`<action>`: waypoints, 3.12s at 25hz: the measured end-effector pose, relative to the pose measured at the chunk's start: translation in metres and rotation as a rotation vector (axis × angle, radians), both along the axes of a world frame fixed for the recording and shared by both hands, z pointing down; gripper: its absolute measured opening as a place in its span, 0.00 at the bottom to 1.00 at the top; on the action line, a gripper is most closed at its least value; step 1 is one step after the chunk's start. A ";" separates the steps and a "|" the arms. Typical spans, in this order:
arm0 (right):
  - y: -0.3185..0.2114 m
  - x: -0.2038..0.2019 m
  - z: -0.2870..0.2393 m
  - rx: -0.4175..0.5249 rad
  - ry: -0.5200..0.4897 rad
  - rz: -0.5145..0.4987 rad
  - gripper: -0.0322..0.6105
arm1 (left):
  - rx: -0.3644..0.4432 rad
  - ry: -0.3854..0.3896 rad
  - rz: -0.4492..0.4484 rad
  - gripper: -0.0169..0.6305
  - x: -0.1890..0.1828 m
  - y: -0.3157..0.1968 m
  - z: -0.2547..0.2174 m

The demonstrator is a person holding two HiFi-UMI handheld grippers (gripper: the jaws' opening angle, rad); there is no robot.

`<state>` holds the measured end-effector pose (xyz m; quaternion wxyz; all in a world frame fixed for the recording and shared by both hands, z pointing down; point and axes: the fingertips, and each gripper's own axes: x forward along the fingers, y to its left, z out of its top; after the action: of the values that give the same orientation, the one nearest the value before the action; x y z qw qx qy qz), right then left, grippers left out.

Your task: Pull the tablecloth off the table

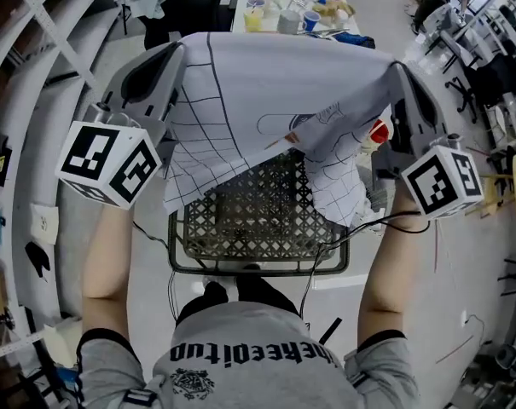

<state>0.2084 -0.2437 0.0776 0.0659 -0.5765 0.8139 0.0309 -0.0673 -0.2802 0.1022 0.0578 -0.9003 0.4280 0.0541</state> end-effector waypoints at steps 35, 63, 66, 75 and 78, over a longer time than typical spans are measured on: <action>0.328 -0.026 0.201 -0.234 -0.071 0.083 0.07 | -0.262 0.002 0.066 0.05 -0.032 0.333 0.182; 0.399 -0.029 0.379 -0.540 -0.154 0.044 0.17 | -0.577 -0.222 0.021 0.05 -0.035 0.419 0.379; 0.397 -0.028 0.373 -0.531 -0.138 0.040 0.17 | -0.550 -0.184 0.019 0.05 -0.039 0.419 0.366; 0.382 -0.021 0.350 -0.479 -0.156 0.037 0.07 | -0.489 -0.123 -0.027 0.05 -0.047 0.399 0.324; 0.377 -0.021 0.338 -0.457 -0.147 0.013 0.07 | -0.469 -0.104 -0.024 0.05 -0.040 0.391 0.312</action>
<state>0.1870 0.1330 0.4155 -0.0076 -0.5825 0.7888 -0.1959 -0.1072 0.1104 0.4139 -0.1301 -0.8854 0.4361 -0.0941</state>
